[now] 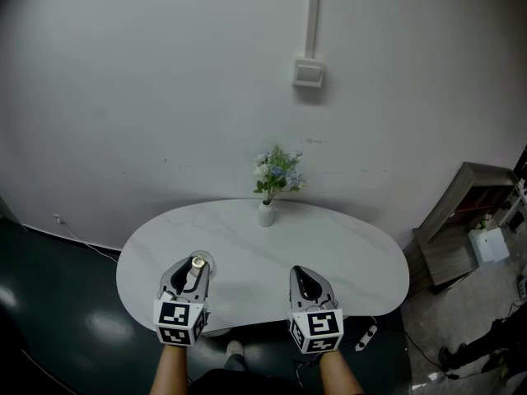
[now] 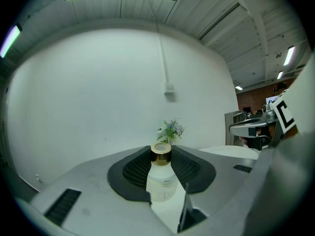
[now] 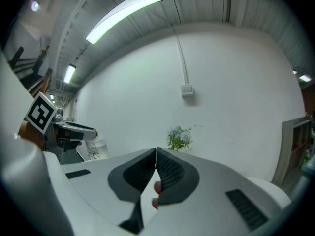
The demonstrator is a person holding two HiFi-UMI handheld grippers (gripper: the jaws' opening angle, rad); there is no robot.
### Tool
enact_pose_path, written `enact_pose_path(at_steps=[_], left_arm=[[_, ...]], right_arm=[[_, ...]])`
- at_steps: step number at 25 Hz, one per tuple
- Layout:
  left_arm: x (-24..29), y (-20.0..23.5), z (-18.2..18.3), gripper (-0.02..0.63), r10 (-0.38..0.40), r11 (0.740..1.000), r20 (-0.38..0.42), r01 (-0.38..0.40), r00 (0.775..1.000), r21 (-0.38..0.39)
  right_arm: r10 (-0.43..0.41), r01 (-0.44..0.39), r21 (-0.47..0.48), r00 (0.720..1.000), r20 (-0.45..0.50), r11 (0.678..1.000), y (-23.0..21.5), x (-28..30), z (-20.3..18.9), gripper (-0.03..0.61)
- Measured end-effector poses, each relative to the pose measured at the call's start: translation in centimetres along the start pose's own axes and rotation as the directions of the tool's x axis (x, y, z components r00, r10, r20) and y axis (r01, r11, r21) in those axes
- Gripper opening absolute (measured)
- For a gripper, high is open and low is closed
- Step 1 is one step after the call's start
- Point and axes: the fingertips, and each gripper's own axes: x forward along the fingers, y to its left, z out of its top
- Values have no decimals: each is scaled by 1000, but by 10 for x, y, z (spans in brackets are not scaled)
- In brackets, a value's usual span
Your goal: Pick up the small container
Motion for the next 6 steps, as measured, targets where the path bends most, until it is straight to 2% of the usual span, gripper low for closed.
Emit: enact_pose_path(at_steps=[6], left_arm=[[-3, 4, 0, 129, 0, 1000, 1, 0, 1000, -10]], right_arm=[[0, 0, -2, 1000, 5, 1000, 3, -1, 1, 66]])
